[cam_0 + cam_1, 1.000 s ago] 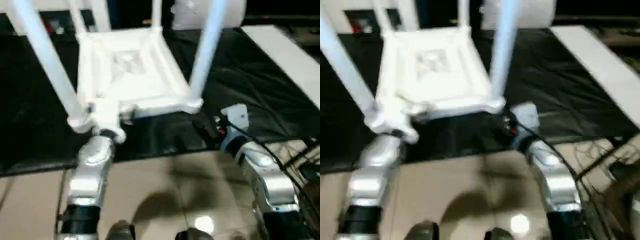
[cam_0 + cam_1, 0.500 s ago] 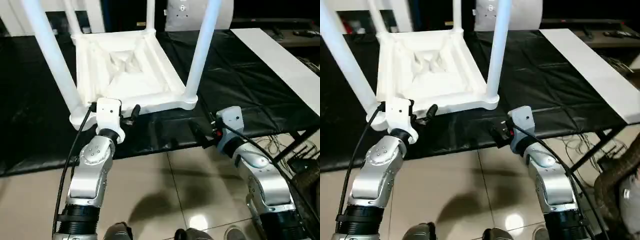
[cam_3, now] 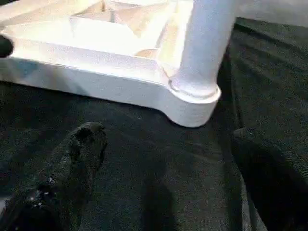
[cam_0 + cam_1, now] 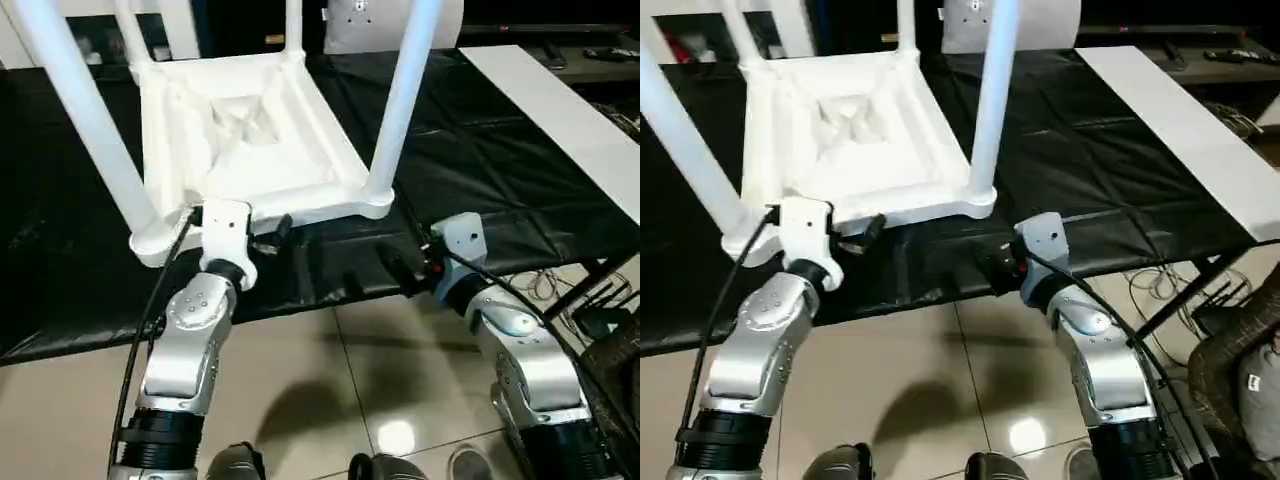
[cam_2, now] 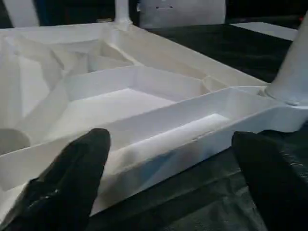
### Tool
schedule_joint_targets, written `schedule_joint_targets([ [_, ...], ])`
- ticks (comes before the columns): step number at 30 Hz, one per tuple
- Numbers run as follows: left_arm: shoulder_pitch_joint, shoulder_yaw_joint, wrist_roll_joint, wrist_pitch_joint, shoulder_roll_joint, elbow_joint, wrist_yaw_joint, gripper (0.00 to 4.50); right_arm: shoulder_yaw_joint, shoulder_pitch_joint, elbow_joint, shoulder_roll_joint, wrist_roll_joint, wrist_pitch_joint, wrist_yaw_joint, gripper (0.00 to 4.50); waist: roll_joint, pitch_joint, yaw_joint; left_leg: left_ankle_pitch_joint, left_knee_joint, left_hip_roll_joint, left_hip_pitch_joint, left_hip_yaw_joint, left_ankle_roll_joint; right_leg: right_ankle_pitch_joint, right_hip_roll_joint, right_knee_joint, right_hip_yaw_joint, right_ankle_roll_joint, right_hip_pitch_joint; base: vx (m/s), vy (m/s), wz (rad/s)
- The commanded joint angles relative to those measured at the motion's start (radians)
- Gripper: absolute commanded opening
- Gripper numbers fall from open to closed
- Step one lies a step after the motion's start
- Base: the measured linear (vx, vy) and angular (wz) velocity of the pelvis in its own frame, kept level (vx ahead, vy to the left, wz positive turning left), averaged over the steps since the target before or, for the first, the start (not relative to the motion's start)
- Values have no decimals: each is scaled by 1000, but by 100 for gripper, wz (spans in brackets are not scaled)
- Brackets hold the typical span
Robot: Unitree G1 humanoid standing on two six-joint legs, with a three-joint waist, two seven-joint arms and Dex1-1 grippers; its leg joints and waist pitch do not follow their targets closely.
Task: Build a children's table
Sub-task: Rotate leg to tighten
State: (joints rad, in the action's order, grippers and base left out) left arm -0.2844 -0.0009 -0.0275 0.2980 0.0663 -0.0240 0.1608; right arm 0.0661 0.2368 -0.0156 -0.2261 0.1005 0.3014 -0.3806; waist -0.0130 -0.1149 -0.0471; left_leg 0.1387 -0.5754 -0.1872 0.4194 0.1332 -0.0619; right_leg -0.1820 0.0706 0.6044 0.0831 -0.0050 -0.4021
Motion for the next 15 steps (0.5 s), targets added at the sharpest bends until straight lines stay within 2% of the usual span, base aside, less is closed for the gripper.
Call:
schedule_joint_targets([
  [1,7,-3,-4,8,1,14,3,448,15,8,-6,-5,-15,-7,-12,450,3,76,-6,239,64,-1,7,-31,179,-243,86,-81,5,-192,73,-26,-8,38],
  [2,8,-3,-6,10,1,16,4,448,16,7,-8,-5,-15,-10,-13,450,10,77,-4,190,55,-1,13,-45,215,-203,96,-80,18,-233,83,-9,-12,55],
  [3,9,-3,-7,11,0,17,4,448,15,7,-8,-4,-14,-10,-12,450,17,76,-7,182,56,3,18,-59,225,-206,88,-76,36,-238,87,-24,-13,48],
  [4,9,-3,-7,11,0,17,4,448,15,7,-8,-4,-14,-10,-12,450,16,71,-3,194,58,6,24,-68,226,-212,86,-74,41,-239,86,-24,-13,48],
  [5,9,-3,-9,13,1,18,4,448,14,7,-9,-4,-14,-10,-12,450,25,68,-7,278,64,4,19,-81,197,-280,85,-71,54,-230,93,-28,-5,50],
  [6,9,-4,-11,15,1,19,4,448,14,7,-9,-5,-14,-11,-12,450,27,57,-2,423,73,6,28,-92,133,-396,88,-72,59,-204,103,-28,12,40],
  [7,9,-4,-14,17,1,21,5,448,13,7,-11,-4,-14,-13,-14,450,33,53,-6,512,80,8,30,-95,85,-474,90,-74,62,-179,112,-28,12,40],
  [8,10,-4,-14,17,1,22,6,448,12,7,-11,-4,-14,-14,-14,450,32,45,-13,669,92,18,31,-98,3,-609,93,-76,60,-138,119,-25,12,38],
  [9,10,-4,-16,18,1,23,7,448,11,6,-13,-3,-10,-19,-11,450,27,53,-1,754,50,-26,-70,-72,-58,-694,95,-109,20,-117,54,-51,-2,36],
  [10,10,-4,-16,19,1,23,8,448,10,6,-13,-2,-9,-21,-9,450,13,38,3,790,30,-25,-98,-72,-70,-752,102,-139,35,-108,39,-51,-2,36],
  [11,10,-4,-17,19,1,23,8,448,9,6,-14,-2,-7,-22,-8,450,24,14,5,827,24,-17,-122,-56,-92,-812,75,-176,83,-59,34,0,0,0],
  [12,10,-4,-17,19,1,23,8,448,9,6,-14,-2,-7,-22,-8,450,48,11,2,959,126,-47,-52,-45,-103,-665,28,-67,98,-48,119,0,0,0],
  [13,10,-3,-19,20,0,23,8,448,9,6,-15,-2,-7,-20,-9,450,54,32,-24,1002,168,-47,-3,-34,-101,-457,6,87,60,-53,196,0,0,0],
  [14,10,-4,-20,20,0,23,8,448,9,7,-16,-2,-8,-19,-10,450,44,39,-53,948,177,-45,-33,3,-70,-350,-7,96,28,-38,168,0,0,0],
  [15,9,-4,-20,20,0,23,8,448,9,7,-17,-2,-7,-19,-11,450,-23,37,-18,739,51,-17,-118,0,-36,-739,98,-91,-42,-85,79,90,-65,10],
])
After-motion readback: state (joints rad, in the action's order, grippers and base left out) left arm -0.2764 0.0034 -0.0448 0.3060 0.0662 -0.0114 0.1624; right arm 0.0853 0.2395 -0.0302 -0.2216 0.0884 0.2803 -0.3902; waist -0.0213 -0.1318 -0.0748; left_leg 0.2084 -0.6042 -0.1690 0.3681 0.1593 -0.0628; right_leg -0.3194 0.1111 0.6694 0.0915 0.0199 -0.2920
